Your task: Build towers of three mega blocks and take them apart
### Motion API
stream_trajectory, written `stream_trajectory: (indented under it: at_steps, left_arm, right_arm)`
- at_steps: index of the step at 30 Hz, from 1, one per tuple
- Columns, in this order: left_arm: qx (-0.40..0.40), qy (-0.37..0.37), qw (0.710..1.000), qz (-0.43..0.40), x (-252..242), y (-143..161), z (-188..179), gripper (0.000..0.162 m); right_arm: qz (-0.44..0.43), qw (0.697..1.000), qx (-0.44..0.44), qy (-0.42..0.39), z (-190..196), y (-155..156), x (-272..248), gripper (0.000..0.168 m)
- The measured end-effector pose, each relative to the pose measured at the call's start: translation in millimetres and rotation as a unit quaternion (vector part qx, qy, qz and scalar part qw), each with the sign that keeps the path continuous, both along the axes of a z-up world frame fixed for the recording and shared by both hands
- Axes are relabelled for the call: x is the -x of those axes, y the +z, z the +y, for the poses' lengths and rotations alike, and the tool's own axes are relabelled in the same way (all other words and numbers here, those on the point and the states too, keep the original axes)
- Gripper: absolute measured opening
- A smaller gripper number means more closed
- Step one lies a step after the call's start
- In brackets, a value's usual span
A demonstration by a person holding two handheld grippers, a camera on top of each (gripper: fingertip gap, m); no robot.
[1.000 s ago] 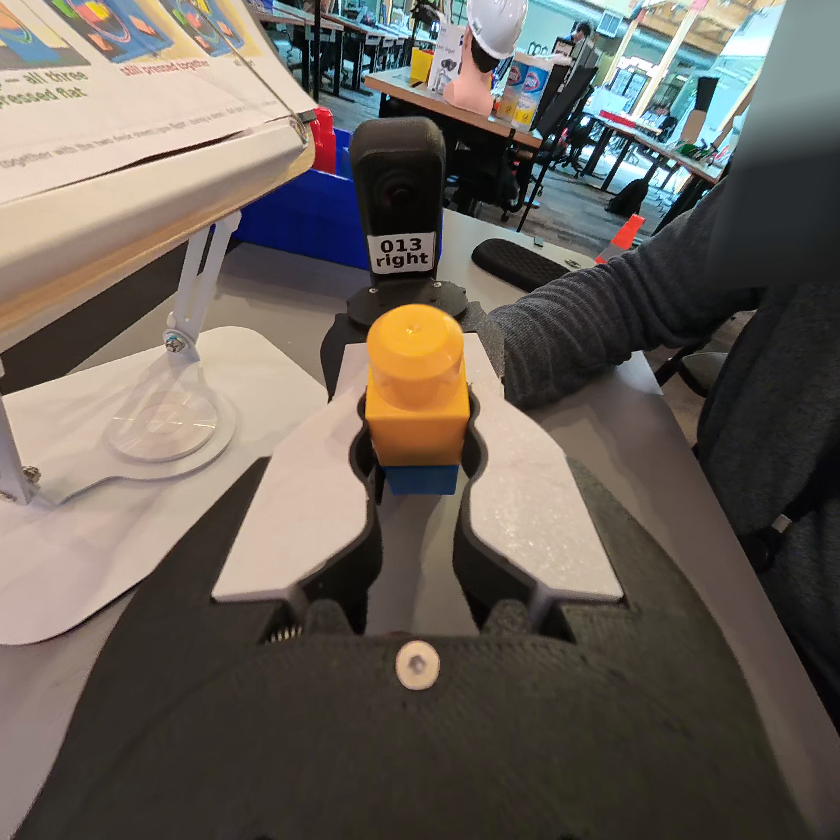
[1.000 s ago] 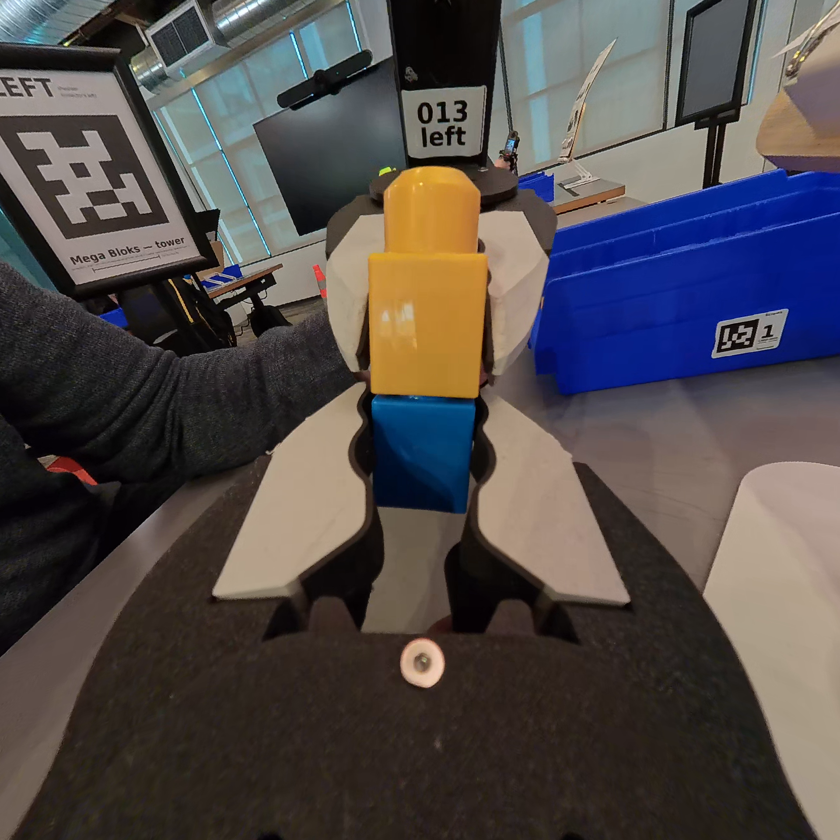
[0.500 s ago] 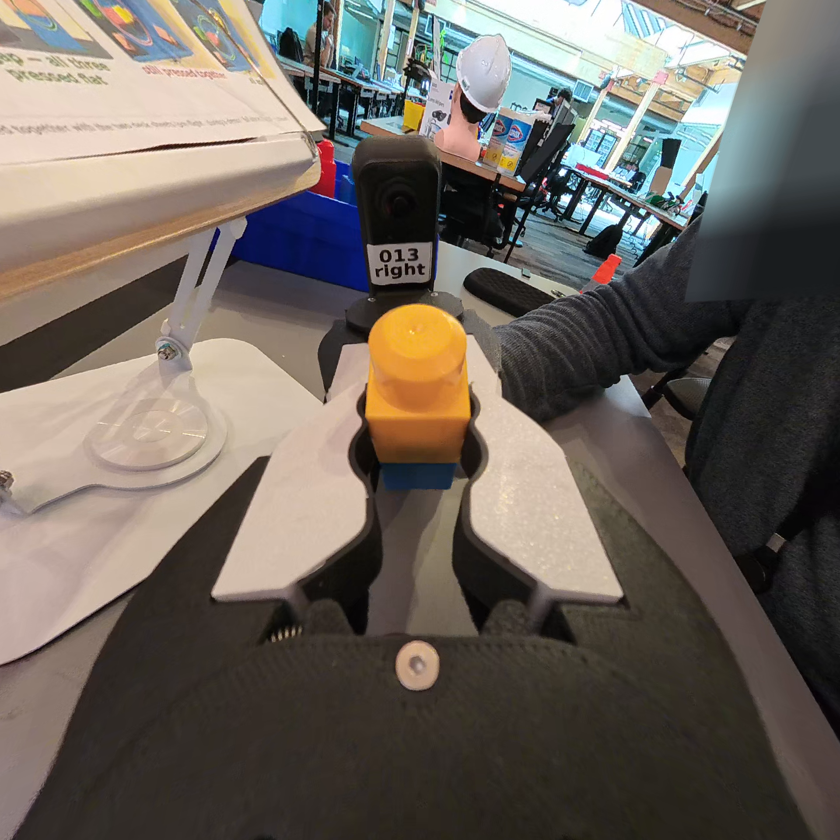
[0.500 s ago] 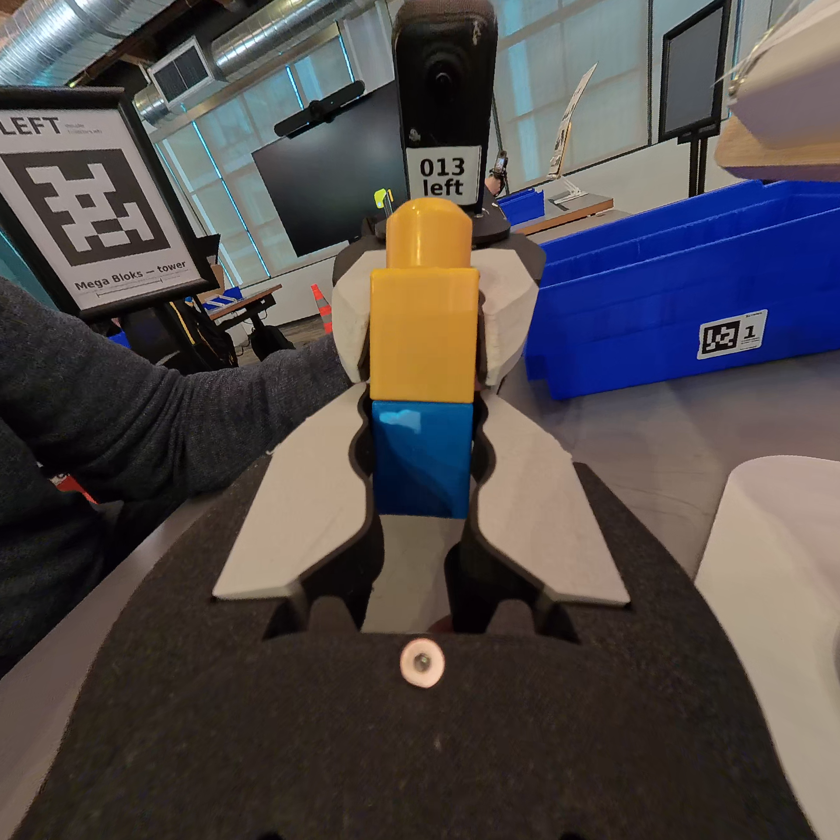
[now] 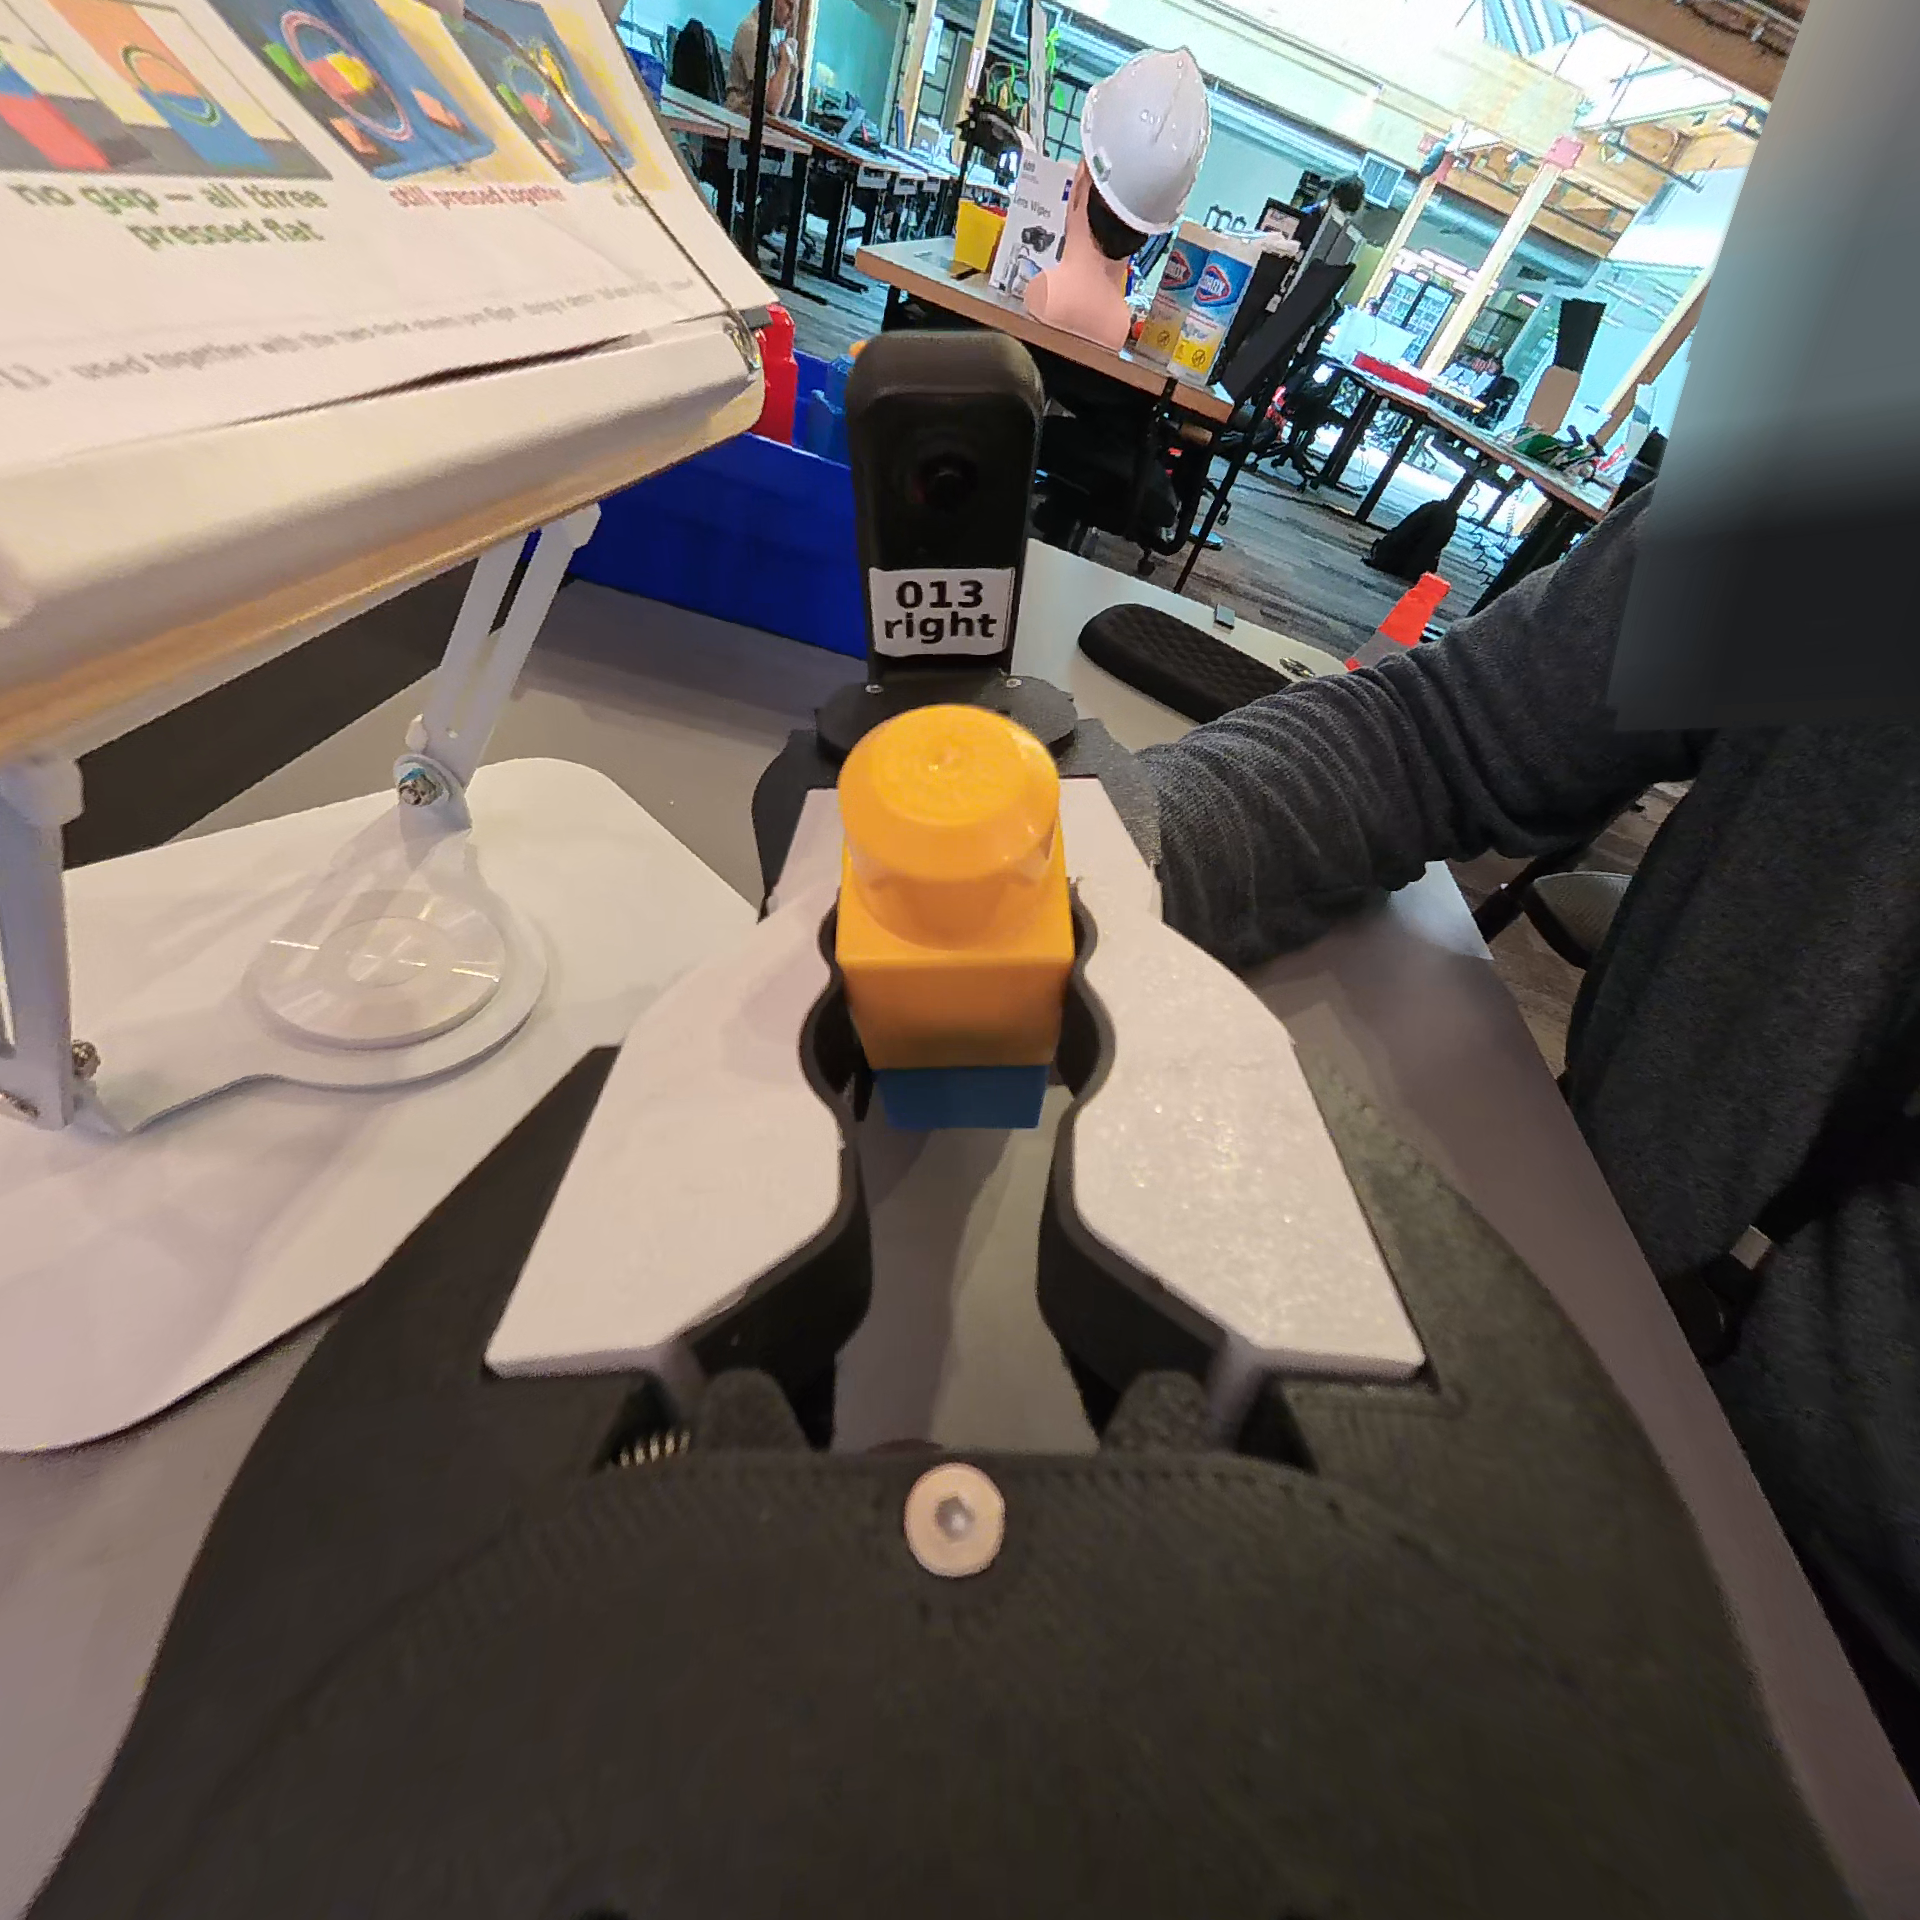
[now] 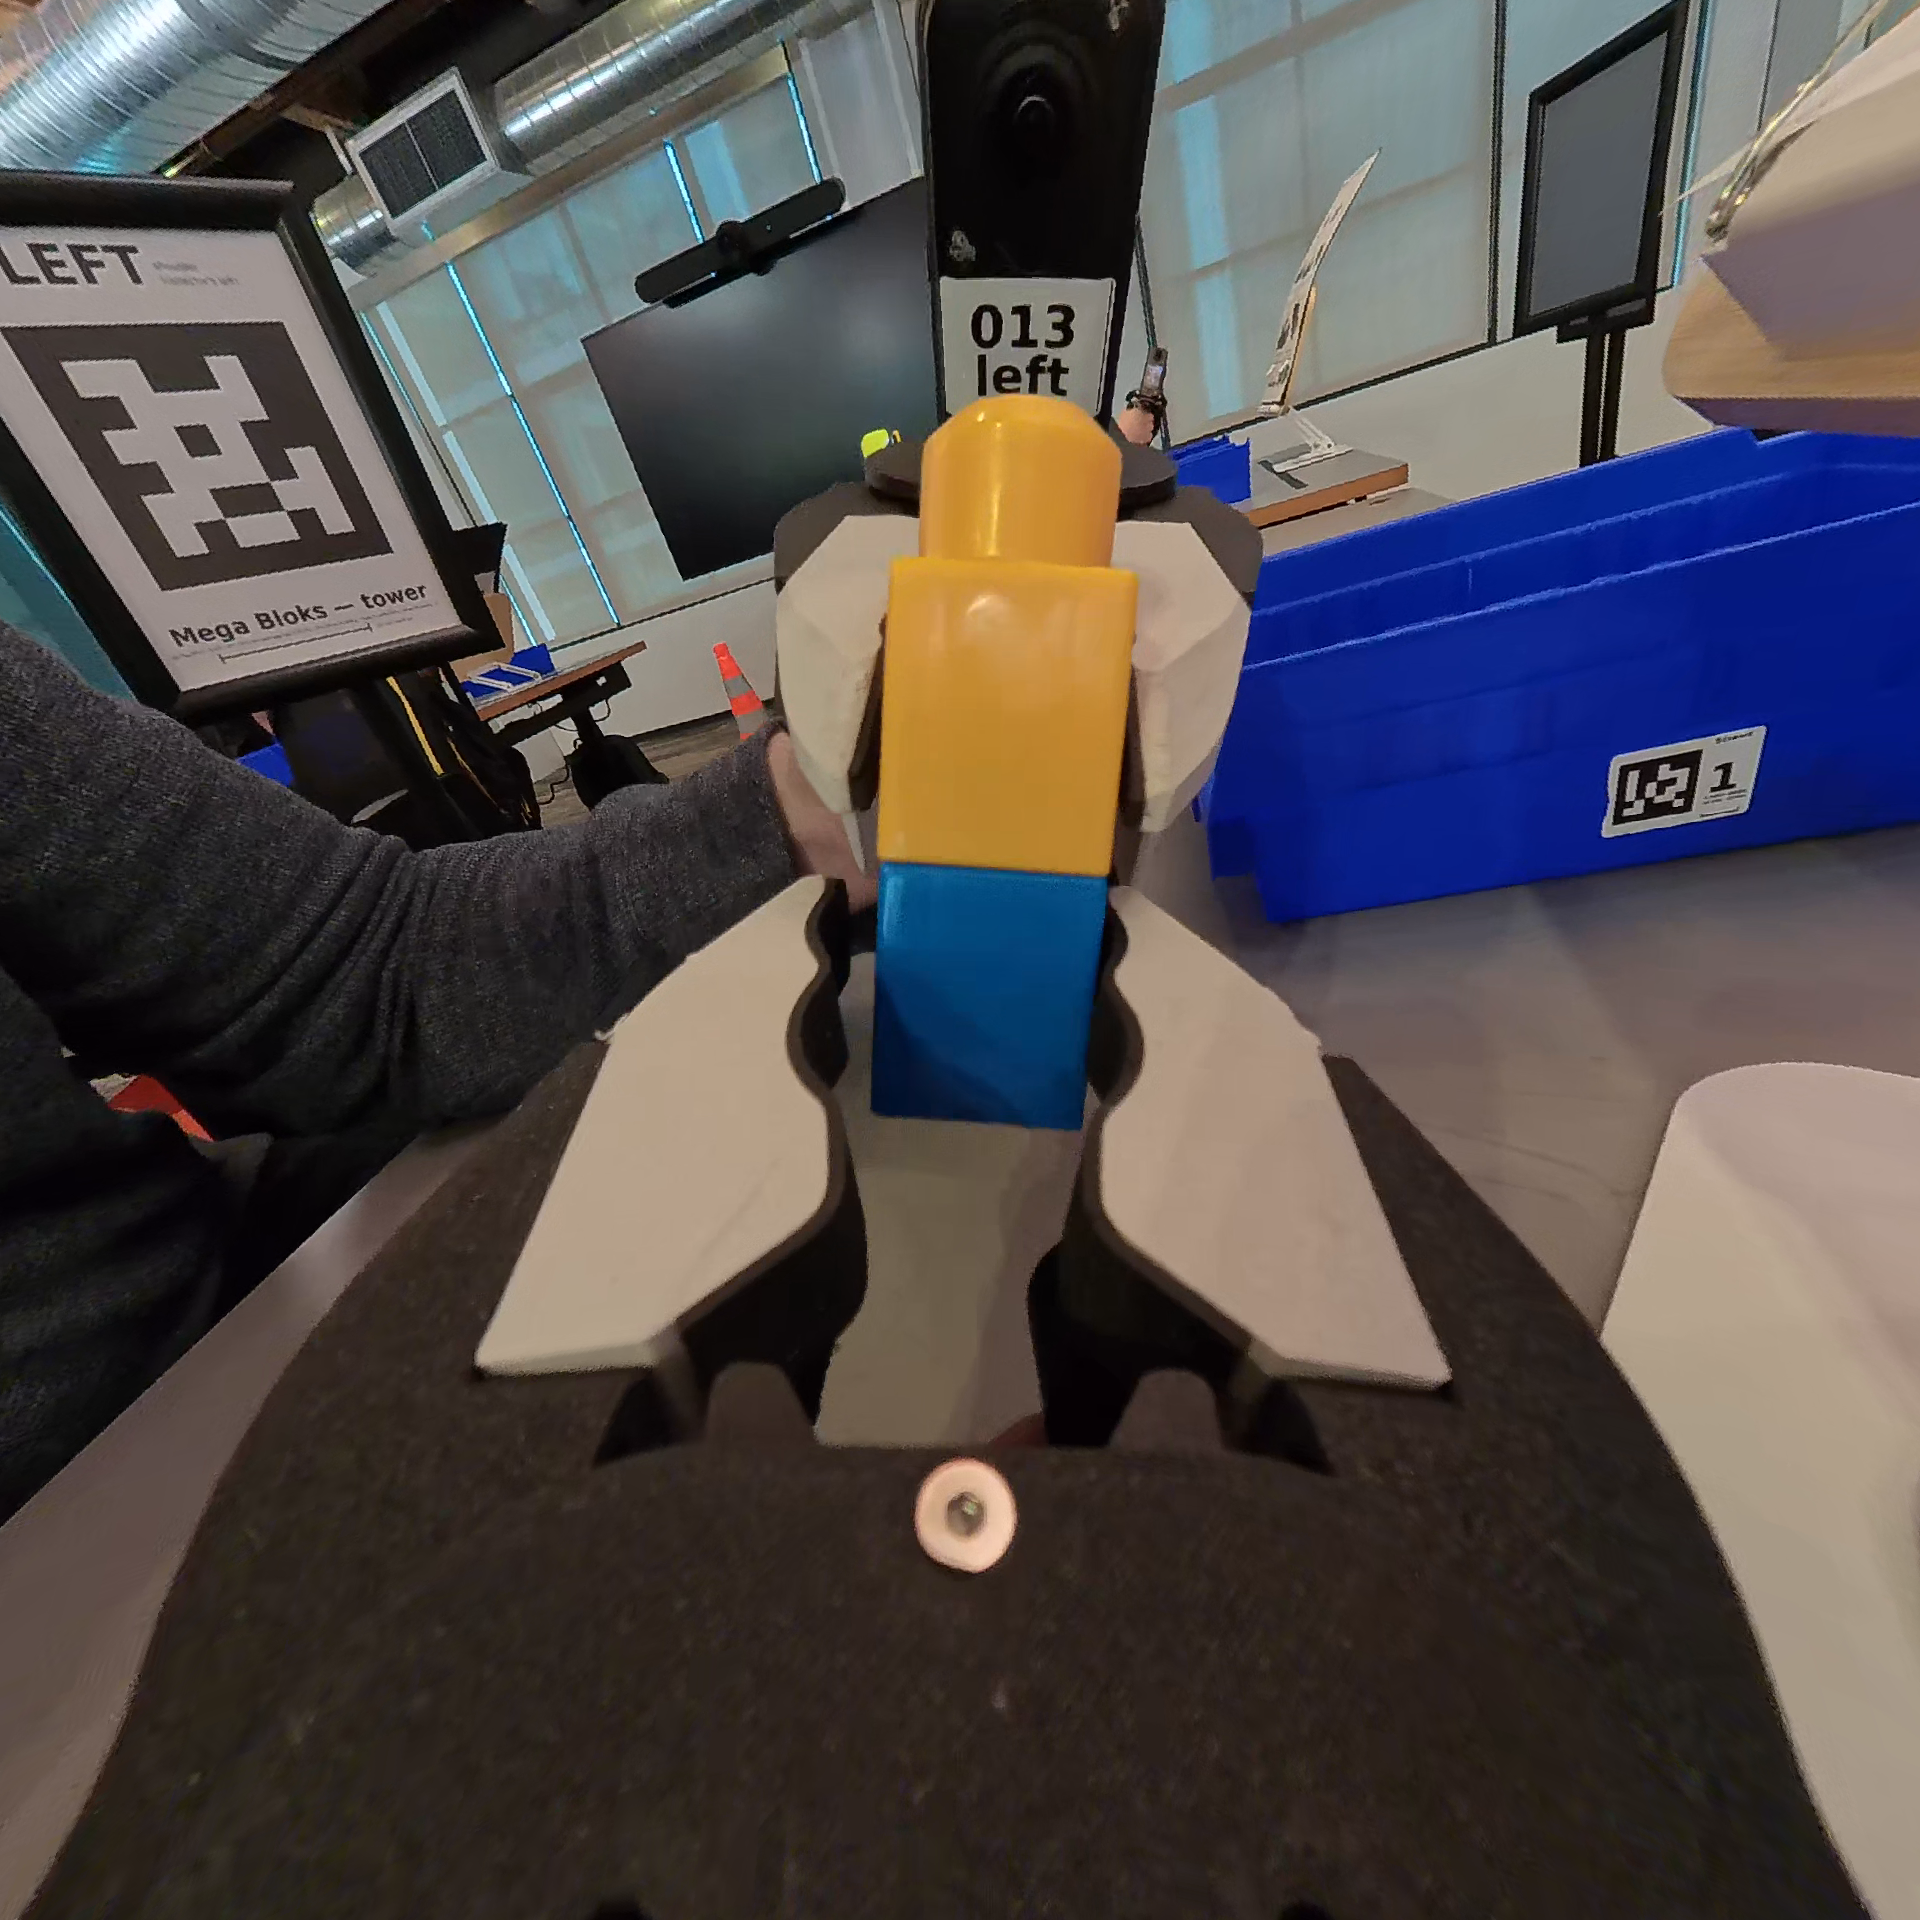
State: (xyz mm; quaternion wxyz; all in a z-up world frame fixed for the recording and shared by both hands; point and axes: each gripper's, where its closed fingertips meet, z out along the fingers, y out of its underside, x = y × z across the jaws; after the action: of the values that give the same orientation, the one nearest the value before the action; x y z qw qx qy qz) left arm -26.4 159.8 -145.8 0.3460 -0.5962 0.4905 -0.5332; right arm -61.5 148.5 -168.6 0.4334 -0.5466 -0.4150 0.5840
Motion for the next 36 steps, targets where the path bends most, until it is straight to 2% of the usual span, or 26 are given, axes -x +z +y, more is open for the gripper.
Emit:
stream_trajectory:
  at_steps: [3,10,14,24,31,36]
  left_arm:
    - [-0.003,0.001,1.000,0.016,2,0,-1,0.036]
    - [-0.002,0.001,1.000,0.012,0,-2,-1,0.036]
    - [-0.014,-0.027,0.999,0.033,-9,-9,-14,0.038]
    - [-0.018,-0.015,0.999,0.031,-3,-5,-9,0.036]
    - [-0.007,-0.011,1.000,0.018,-3,-1,-6,0.037]
    - [-0.003,0.000,1.000,-0.016,7,13,-1,0.035]
  right_arm:
    - [-0.005,1.000,0.004,-0.002,1,-1,0,0.036]
    - [-0.014,1.000,0.003,-0.005,1,-4,1,0.035]
    - [-0.057,0.998,-0.031,0.007,-9,-13,9,0.036]
    - [-0.041,0.999,-0.019,0.005,-6,-10,7,0.036]
    - [-0.032,0.999,-0.015,0.002,-5,-7,6,0.035]
    - [-0.035,0.999,-0.017,0.002,-5,-8,6,0.036]
